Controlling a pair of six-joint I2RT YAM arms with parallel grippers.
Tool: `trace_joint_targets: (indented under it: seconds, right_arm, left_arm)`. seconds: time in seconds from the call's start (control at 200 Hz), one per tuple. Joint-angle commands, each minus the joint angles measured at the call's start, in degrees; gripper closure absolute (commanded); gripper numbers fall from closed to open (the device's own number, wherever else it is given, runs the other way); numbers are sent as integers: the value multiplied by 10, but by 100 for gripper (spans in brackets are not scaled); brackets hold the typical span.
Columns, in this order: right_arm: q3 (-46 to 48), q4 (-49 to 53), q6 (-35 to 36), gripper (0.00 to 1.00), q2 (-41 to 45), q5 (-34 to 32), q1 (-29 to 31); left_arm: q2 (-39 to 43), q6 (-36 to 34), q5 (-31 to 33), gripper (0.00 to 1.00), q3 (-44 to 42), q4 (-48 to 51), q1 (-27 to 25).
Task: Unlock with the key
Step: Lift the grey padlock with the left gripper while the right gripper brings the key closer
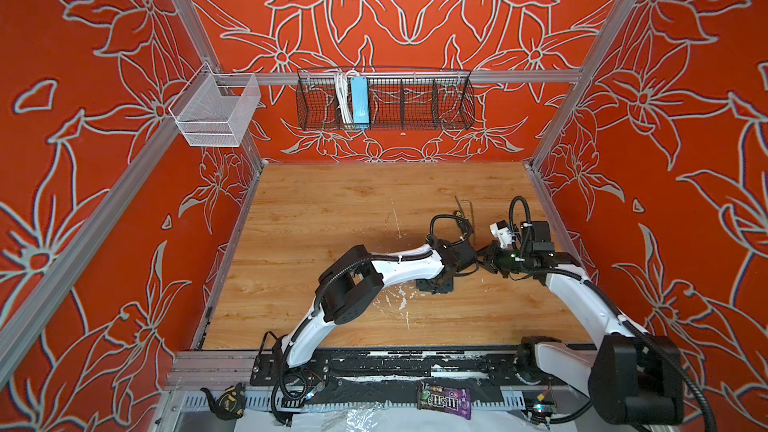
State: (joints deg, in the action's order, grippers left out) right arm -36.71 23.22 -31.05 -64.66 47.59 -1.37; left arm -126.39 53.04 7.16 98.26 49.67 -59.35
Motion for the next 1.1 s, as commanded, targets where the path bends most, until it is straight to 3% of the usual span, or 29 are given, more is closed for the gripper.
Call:
trace_joint_targets:
  seconds: [0.0, 0.345, 0.676, 0.856, 1.096]
  right_arm:
    - [11, -11, 8, 100, -5, 17, -1]
    - [16, -7, 13, 100, 4, 30, 0]
    - [0, 48, 32, 100, 26, 30, 13]
    - [-13, 76, 29, 100, 32, -15, 74]
    - [-11, 41, -50, 100, 51, -92, 195]
  left_arm:
    - [-33, 0, -7, 64, -5, 37, -5]
    - [17, 18, -1, 72, -17, 30, -2]
    - [173, 81, 0, 84, -161, -73, 17]
    - [258, 107, 4, 91, -224, -138, 38]
    - [321, 155, 8, 97, -257, -209, 75]
